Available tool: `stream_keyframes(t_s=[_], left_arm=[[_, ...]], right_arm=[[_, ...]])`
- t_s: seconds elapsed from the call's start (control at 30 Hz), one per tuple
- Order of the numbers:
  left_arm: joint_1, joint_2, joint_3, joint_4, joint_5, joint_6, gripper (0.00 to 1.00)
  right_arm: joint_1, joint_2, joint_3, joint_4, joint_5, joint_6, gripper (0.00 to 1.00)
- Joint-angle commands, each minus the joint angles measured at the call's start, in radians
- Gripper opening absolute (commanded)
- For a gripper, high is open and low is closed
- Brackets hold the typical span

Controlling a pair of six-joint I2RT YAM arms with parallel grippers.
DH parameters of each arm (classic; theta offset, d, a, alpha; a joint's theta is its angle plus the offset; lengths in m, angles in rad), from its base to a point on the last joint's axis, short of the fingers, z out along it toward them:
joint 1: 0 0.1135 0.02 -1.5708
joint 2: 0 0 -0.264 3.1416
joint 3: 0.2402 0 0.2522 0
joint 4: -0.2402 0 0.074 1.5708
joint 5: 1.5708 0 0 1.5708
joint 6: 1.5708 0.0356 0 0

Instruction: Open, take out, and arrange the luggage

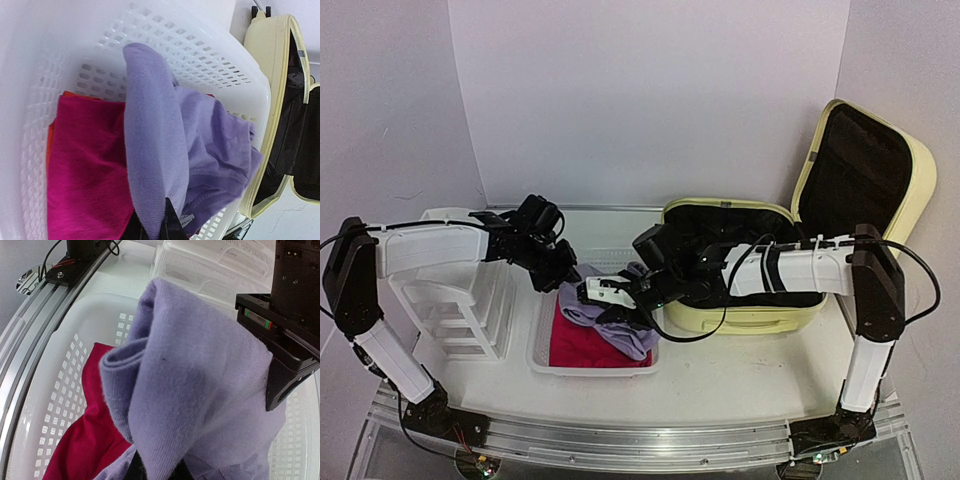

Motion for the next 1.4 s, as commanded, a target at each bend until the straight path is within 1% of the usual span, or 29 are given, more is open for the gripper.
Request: stream_keyframes(t_s=[0.0, 0.13, 0.23, 0.3, 0.37, 0.43, 0.5, 0.57, 0.7, 0.73, 0.83, 1.0, 1.1, 1.17, 1.2, 1.27, 1.3, 1.37], left_arm=[[0.017, -0.110, -0.038, 0.011, -0.095, 0.034, 0.01], [0.019, -0.148, -0.085, 0.011, -0.119, 0.031, 0.01], [0.017, -0.138, -0.092, 0.019, -0.096, 0.035, 0.02], [0.018, -0.124, -0.084, 0.020, -0.088, 0.047, 0.05], [0.018, -0.115, -0.076, 0.018, -0.085, 0.063, 0.12], [0.017, -0.119, -0.079, 0.014, -0.082, 0.087, 0.22], [0.017, -0.139, -0.092, 0.011, -0.081, 0.118, 0.35], [0.017, -0.171, -0.113, 0.011, -0.077, 0.147, 0.52], [0.014, -0.280, -0.161, 0.002, -0.072, 0.208, 0.75], [0.014, -0.297, -0.164, -0.008, -0.062, 0.225, 0.79], [0.014, -0.378, -0.156, -0.067, -0.022, 0.270, 0.84], [0.014, -0.512, -0.149, -0.104, 0.006, 0.311, 0.85], [0.014, -0.548, -0.112, -0.139, 0.018, 0.347, 0.85], [0.014, -0.566, -0.098, -0.155, 0.015, 0.361, 0.84], [0.014, -0.574, -0.096, -0.158, 0.011, 0.364, 0.84], [0.014, -0.581, -0.093, -0.158, 0.015, 0.375, 0.84], [0.014, -0.579, -0.090, -0.158, 0.023, 0.383, 0.84], [0.014, -0.570, -0.087, -0.158, 0.040, 0.394, 0.84]], right_arm=[[0.003, 0.033, 0.073, -0.058, -0.056, -0.024, 0.00], [0.003, 0.058, 0.122, -0.141, -0.083, -0.048, 0.00], [0.003, 0.069, 0.148, -0.191, -0.095, -0.058, 0.00], [0.003, 0.073, 0.153, -0.203, -0.100, -0.057, 0.00], [0.002, 0.080, 0.161, -0.213, -0.112, -0.051, 0.00], [0.004, 0.092, 0.174, -0.223, -0.127, -0.038, 0.00], [0.004, 0.107, 0.190, -0.237, -0.138, -0.024, 0.00], [0.005, 0.118, 0.195, -0.243, -0.152, -0.017, 0.00], [0.008, 0.141, 0.212, -0.258, -0.172, 0.001, 0.00], [0.009, 0.146, 0.218, -0.265, -0.173, 0.009, 0.00], [0.019, 0.163, 0.243, -0.276, -0.169, 0.049, 0.01], [0.048, 0.224, 0.297, -0.276, -0.146, 0.164, 0.06], [0.058, 0.253, 0.315, -0.276, -0.141, 0.240, 0.13], [0.064, 0.249, 0.309, -0.276, -0.099, 0.278, 0.19], [0.065, 0.241, 0.309, -0.277, -0.071, 0.302, 0.25], [0.065, 0.214, 0.319, -0.284, -0.006, 0.353, 0.42], [0.065, 0.201, 0.331, -0.299, 0.018, 0.381, 0.49], [0.065, 0.157, 0.345, -0.326, 0.039, 0.438, 0.57]])
